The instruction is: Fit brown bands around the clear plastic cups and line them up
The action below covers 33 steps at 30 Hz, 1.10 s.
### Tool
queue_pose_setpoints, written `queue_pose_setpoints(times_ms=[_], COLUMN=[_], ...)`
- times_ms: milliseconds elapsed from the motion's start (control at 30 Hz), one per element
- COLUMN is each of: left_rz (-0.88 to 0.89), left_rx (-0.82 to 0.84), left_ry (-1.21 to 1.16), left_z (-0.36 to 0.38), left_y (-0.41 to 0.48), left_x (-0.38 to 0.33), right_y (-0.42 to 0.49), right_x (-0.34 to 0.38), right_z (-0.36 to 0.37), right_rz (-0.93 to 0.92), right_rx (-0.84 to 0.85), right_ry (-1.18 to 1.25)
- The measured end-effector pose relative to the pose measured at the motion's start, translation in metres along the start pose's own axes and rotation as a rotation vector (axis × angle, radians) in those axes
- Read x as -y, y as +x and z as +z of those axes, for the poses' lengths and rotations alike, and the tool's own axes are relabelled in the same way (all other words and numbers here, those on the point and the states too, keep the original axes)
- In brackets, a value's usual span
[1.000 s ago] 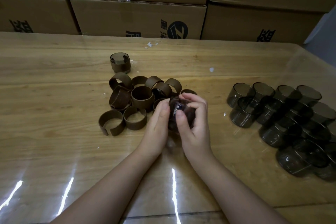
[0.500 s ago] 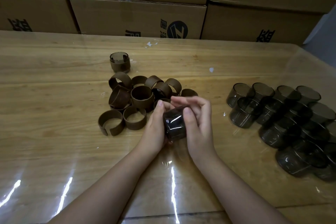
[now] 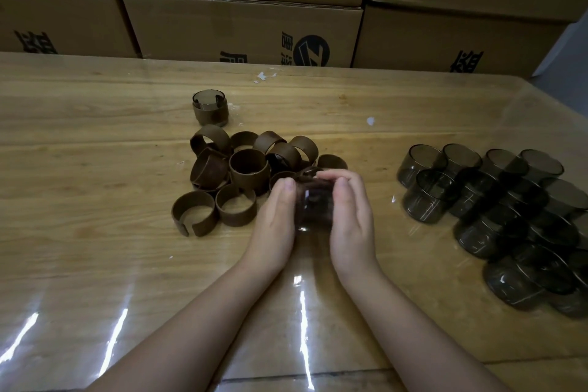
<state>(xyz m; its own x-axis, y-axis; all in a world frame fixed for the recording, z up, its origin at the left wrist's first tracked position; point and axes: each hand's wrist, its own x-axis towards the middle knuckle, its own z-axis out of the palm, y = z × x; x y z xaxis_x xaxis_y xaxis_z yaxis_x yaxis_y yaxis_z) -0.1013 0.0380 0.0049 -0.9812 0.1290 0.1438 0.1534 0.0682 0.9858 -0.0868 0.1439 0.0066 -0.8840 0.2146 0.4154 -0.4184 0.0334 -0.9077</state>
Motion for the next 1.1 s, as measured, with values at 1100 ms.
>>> queue_pose_setpoints(times_ms=[1100], left_rz=[0.002], left_rx=[-0.163], left_ry=[-0.326], left_z=[-0.002], left_y=[0.008], left_x=[0.002], right_y=[0.028], right_x=[-0.020], right_z=[-0.035], right_rz=[0.183], right_rx=[0.187], right_ry=[-0.950])
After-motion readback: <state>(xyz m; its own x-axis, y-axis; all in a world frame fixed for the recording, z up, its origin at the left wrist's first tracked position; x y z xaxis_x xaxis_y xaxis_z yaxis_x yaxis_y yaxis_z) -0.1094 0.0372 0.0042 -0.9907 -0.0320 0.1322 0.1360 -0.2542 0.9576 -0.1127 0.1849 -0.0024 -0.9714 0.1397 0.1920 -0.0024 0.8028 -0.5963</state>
